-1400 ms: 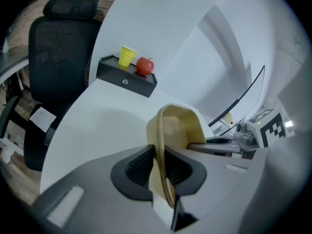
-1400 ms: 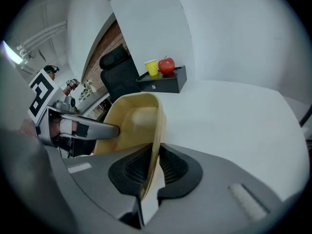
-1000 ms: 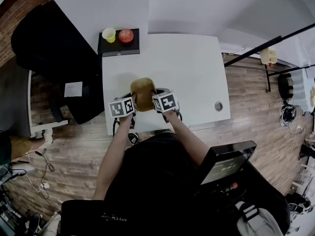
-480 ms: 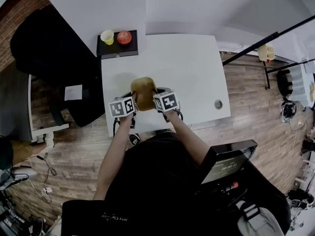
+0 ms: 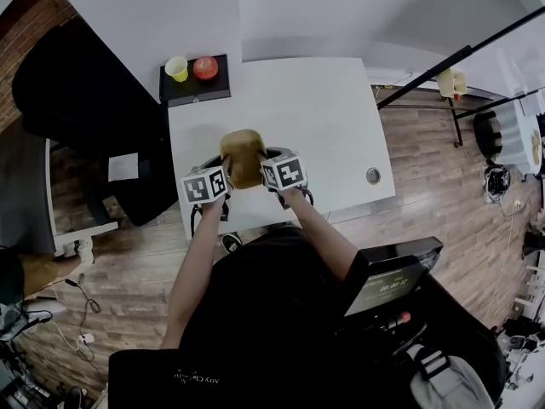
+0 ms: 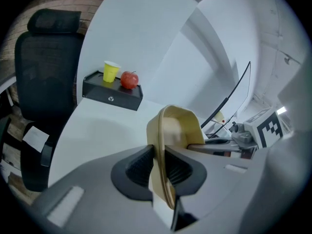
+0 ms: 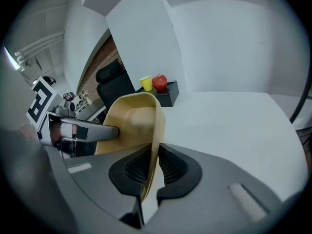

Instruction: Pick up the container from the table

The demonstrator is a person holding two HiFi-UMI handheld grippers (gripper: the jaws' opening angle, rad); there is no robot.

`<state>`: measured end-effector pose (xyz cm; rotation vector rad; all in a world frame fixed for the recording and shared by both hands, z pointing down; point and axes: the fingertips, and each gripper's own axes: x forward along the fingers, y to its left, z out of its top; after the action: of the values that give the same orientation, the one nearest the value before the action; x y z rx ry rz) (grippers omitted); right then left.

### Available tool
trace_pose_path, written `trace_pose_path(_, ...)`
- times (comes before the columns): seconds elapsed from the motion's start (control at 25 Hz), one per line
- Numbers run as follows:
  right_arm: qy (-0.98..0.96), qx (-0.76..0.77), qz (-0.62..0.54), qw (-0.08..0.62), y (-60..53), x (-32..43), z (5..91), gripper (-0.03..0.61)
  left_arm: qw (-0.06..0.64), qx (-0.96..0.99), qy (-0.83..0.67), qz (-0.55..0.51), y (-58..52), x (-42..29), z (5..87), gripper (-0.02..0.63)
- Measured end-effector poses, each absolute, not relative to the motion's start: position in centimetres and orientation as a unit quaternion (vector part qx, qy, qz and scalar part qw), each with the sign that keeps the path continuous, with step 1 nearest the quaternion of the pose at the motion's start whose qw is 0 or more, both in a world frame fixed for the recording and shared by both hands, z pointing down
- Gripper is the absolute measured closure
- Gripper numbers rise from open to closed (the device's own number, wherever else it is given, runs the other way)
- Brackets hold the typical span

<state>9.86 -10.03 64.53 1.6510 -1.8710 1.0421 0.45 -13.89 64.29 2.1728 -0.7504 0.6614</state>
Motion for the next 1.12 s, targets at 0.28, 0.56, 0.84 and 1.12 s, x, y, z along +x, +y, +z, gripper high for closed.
trace_pose_path(0.28,-0.675,0.6,0.375,0.208,-9.8,10.1,63.8,0.54,0.362,0.854,-0.287,0.24,-13.7,0.6,63.6,0.566)
trace_pose_path(0.56,-0.679,0.607,0.367,0.188,-10.4,10.1,62.1,0.545,0.327,0.868,-0.303,0.218,-14.7,0.2,61.4,0.566)
trace_pose_path(0.84,-0.685,0.613,0.358,0.161,-10.9,10.0,60.3,0.545,0.315,0.879,-0.302,0.194,-15.1,0.5,59.4,0.568)
trace_pose_path(1.12,-0.689,0.622,0.342,0.143,-11.6,9.5,58.0,0.546,0.293,0.889,-0.308,0.17,-16.0,0.0,56.8,0.569)
